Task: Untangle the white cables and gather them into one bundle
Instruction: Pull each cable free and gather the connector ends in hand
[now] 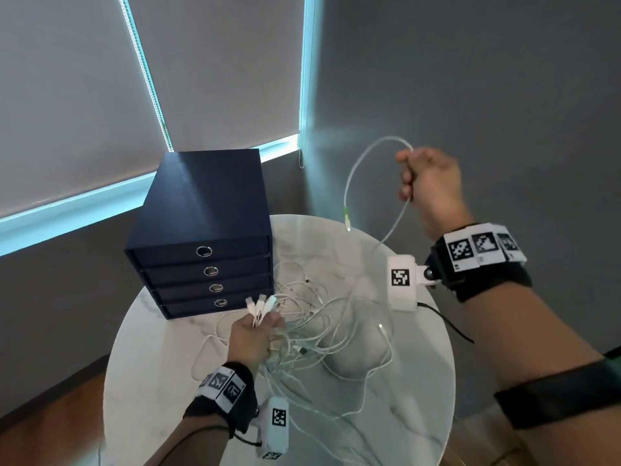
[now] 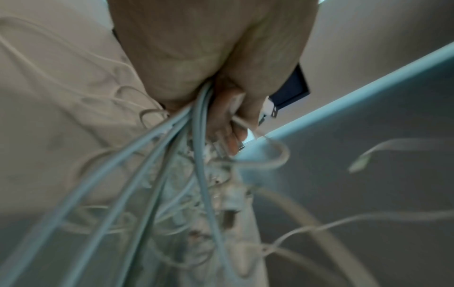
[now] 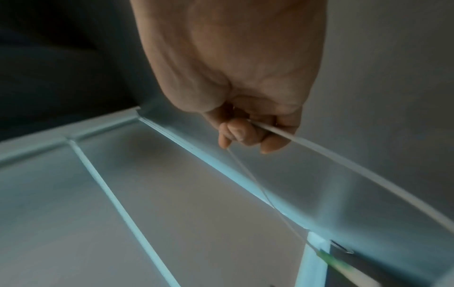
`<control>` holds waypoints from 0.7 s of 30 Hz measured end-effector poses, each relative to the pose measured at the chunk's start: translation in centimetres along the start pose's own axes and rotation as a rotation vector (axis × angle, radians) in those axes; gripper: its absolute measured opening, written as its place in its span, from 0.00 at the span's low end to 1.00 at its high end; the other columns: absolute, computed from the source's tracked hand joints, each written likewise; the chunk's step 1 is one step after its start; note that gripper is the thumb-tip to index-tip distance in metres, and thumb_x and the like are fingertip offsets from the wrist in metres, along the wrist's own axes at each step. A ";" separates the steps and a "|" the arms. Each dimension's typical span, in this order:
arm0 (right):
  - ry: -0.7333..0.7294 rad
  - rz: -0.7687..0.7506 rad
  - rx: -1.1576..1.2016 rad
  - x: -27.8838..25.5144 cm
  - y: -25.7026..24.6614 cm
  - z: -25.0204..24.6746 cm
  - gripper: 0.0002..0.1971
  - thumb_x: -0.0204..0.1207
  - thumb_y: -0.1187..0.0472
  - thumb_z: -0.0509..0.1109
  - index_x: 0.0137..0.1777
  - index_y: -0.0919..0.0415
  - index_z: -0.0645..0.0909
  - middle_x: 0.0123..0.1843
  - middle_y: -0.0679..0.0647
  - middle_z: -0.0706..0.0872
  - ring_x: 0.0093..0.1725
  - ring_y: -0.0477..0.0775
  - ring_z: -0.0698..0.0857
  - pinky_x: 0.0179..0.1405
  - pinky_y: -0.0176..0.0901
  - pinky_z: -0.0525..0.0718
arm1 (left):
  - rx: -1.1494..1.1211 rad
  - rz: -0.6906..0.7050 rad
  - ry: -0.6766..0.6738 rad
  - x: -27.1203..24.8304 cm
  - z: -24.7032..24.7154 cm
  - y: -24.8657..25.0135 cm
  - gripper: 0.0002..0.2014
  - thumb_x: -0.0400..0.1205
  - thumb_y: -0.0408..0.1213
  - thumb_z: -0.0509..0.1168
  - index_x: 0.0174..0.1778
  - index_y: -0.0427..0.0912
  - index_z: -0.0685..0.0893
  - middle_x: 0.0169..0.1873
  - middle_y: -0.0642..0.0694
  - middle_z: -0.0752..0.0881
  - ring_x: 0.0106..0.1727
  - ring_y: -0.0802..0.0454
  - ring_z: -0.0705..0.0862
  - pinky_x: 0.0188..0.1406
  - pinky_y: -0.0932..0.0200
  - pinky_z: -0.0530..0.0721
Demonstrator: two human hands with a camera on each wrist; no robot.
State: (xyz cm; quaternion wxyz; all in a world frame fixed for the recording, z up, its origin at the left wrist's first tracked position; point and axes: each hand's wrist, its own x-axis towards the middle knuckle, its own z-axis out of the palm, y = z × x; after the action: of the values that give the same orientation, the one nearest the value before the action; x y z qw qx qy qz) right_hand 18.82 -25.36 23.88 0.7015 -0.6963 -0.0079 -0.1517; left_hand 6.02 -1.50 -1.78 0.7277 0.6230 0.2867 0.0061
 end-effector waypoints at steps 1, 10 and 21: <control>0.032 0.043 -0.073 0.3 1.7 -0.7 0.15 0.85 0.67 0.57 0.39 0.56 0.80 0.27 0.53 0.71 0.17 0.44 0.68 0.18 0.35 0.67 | -0.064 0.020 -0.012 -0.1 0.3 0.8 0.13 0.85 0.43 0.69 0.49 0.34 0.87 0.43 0.38 0.93 0.18 0.55 0.67 0.16 0.66 0.65; 0.284 0.539 -0.534 0.8 13.7 -13.4 0.12 0.84 0.60 0.61 0.39 0.59 0.80 0.41 0.61 0.87 0.37 0.56 0.87 0.48 0.52 0.88 | -0.501 0.125 0.098 -0.7 -0.5 6.4 0.18 0.90 0.48 0.59 0.36 0.44 0.74 0.22 0.52 0.69 0.19 0.58 0.62 0.13 0.66 0.60; 0.106 0.678 -0.853 -6.7 17.6 -18.4 0.47 0.60 0.48 0.79 0.81 0.41 0.63 0.78 0.55 0.74 0.71 0.63 0.79 0.65 0.53 0.82 | -0.701 0.151 -0.024 -1.4 1.2 10.8 0.20 0.91 0.49 0.54 0.33 0.47 0.71 0.20 0.54 0.63 0.17 0.59 0.57 0.11 0.67 0.56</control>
State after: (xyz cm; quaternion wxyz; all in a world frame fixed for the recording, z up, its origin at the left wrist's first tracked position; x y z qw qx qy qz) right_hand 12.69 -42.26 4.67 0.3657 -0.8741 0.3144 0.0584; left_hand 9.15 -0.67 8.65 0.8981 0.3549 0.2117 0.1508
